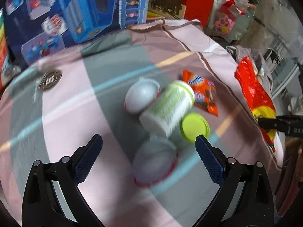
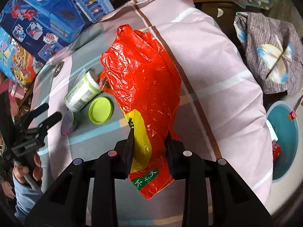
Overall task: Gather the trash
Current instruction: 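Grasp the orange chocolate wrapper with the left tool while the right tool holds the red bag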
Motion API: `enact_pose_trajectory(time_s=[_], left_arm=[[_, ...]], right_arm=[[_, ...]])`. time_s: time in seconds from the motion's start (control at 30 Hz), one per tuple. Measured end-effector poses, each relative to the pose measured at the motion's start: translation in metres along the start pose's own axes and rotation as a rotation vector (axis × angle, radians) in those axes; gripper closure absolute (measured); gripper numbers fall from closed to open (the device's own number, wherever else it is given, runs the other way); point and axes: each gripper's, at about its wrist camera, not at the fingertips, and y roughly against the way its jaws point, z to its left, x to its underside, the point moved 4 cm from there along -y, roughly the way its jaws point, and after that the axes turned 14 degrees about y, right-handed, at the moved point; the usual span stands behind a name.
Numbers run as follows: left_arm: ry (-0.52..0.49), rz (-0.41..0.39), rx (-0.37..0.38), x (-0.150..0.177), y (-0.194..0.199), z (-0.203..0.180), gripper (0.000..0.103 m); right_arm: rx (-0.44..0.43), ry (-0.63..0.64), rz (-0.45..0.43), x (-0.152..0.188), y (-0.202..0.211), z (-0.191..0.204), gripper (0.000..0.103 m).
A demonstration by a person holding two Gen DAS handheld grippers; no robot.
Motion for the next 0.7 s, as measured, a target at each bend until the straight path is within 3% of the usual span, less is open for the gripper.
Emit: enact_pose_trajectory(time_s=[0.17,0.37,0.63,0.7], left_arm=[[-0.030,0.018,0.025,-0.018,-0.012,-0.022,0.005],[-0.198,0.028,0.001,-0.032,-0.034,-0.080,0.004],[-0.339,0.157,-0.012,-0.046,-0.095,-0.129,0.005],[-0.359,0.174,-0.007,-0.043,-0.104,-0.136,0.010]], right_arm=[[-0.009,-0.028,0.001,-0.008,-0.005,-0.020,0.073],[-0.028,-0.087,0.004,-0.017,-0.014,-0.050,0.072],[-0.046,-0.143,-0.006,-0.018,-0.017,-0.086,0.071],[-0.053,-0.154,-0.010,-0.017,-0.018,-0.093,0.071]])
